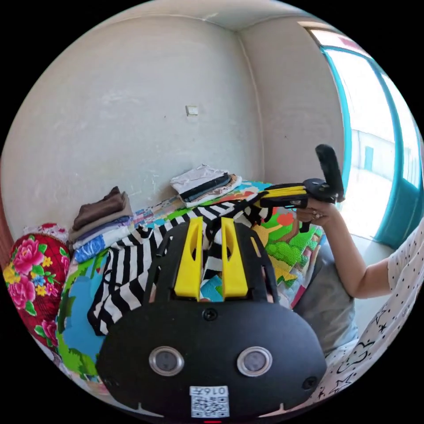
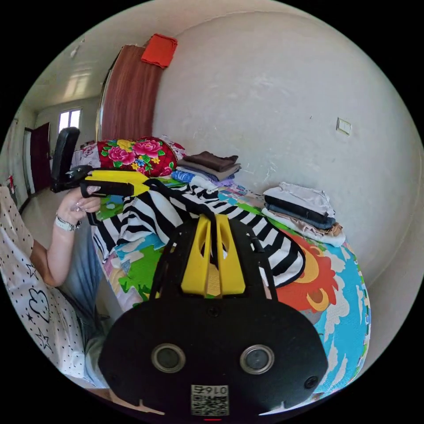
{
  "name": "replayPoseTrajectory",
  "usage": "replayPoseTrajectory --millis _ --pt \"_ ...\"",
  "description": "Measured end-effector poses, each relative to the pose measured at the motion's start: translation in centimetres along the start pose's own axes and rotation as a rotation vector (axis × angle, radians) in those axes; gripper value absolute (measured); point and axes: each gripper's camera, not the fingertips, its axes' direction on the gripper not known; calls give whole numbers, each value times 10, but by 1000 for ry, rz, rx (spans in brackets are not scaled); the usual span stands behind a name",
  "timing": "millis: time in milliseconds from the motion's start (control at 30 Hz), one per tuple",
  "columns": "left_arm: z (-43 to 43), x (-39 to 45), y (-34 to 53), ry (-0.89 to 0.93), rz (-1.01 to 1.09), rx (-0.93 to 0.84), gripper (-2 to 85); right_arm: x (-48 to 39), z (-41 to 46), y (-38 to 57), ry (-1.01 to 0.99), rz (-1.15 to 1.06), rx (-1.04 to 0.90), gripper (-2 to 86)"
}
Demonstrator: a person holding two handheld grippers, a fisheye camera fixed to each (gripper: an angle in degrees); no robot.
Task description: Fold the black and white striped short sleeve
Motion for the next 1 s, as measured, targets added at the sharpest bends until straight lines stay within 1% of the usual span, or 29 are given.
replayPoseTrajectory --millis 67,133,200,367,433,467,500,533,567,633,733,800,833,900,933,967,1000 --pt "-5 15 -8 56 69 25 56 18 12 10 -84 30 -16 7" --pt "-6 37 -18 124 150 59 48 33 23 20 -128 56 -3 7" --pt "7 53 -24 141 203 24 49 48 35 32 -163 75 7 6" --pt "58 82 -31 8 246 -139 100 62 57 55 -130 39 14 7" --pt "76 88 -27 -77 266 -173 96 63 63 64 -122 5 35 9" --pt "77 87 -26 -103 254 -168 67 64 68 70 -122 -24 38 10" --pt "76 80 -24 -167 210 -150 7 64 75 76 -103 -54 23 13" --pt "73 68 -23 -179 159 -123 1 64 78 80 -87 -69 16 14" --pt "71 60 -23 -160 118 -117 -3 66 84 87 -69 -98 7 21" --pt "66 16 -20 -34 -61 -90 -7 73 89 100 -70 -119 6 34" --pt "63 -41 -6 108 -266 -64 -9 107 86 123 -53 5 91 58" --pt "61 -64 5 147 -339 -53 -9 148 87 147 -24 207 126 58" --pt "60 -75 12 160 -370 -47 -9 158 89 153 -2 253 113 57" --pt "58 -85 20 161 -395 -46 -10 191 108 176 178 426 -11 58" --pt "58 -89 24 154 -404 -47 -10 199 112 182 222 483 -40 62" --pt "58 -91 26 150 -407 -48 -10 216 120 193 251 588 -65 71" --pt "58 -94 30 148 -410 -52 -10 232 124 205 181 686 -40 84"
